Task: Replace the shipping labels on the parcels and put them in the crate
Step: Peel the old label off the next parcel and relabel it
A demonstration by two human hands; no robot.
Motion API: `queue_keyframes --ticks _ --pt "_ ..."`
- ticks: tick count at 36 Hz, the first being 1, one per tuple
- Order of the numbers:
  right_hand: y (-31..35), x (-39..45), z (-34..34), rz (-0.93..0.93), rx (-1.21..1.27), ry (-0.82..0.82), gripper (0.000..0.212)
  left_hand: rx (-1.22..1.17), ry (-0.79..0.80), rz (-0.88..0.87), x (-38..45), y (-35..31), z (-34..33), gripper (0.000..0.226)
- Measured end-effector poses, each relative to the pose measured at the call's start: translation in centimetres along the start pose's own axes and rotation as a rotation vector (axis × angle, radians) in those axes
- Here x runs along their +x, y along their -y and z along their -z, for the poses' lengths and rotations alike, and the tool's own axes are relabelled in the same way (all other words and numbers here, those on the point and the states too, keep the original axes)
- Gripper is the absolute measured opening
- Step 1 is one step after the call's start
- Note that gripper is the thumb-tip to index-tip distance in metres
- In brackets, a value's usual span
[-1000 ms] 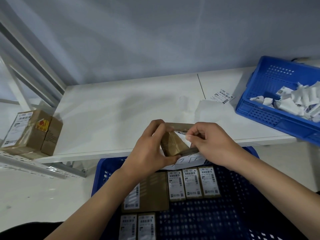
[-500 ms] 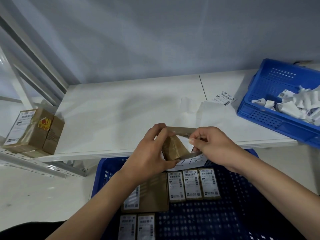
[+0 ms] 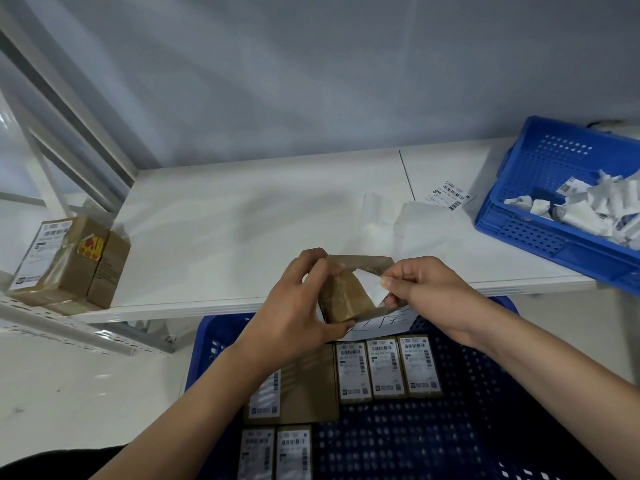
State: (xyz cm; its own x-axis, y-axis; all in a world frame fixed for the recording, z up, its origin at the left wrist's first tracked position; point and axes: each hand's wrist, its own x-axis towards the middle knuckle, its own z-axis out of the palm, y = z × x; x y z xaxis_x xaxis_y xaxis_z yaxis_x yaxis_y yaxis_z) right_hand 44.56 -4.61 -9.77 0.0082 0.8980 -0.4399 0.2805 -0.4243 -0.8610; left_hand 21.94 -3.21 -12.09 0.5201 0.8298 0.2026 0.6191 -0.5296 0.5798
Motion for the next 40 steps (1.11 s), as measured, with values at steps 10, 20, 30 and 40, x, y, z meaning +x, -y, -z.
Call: queue_keyframes --ticks 10,20,30,40 --pt "0.0 0.1 0.0 -0.029 0.014 -0.029 0.013 -0.008 -0.011 0.018 -0.4 0.1 0.2 0.074" --pt "-0.5 0.7 0.0 -0.064 0.087 -0.085 0.013 -0.027 -0.055 0.01 -0.7 0.6 0.7 0.073" --pt "0.0 0.6 0.3 -0.063 0.354 0.013 0.013 -0.033 -0.069 0.011 -0.3 0.7 2.0 0.073" --pt "0.7 0.5 0.8 -0.078 0.444 0.176 0.013 -0.072 -0.045 0.006 0.1 1.6 3.3 0.072"
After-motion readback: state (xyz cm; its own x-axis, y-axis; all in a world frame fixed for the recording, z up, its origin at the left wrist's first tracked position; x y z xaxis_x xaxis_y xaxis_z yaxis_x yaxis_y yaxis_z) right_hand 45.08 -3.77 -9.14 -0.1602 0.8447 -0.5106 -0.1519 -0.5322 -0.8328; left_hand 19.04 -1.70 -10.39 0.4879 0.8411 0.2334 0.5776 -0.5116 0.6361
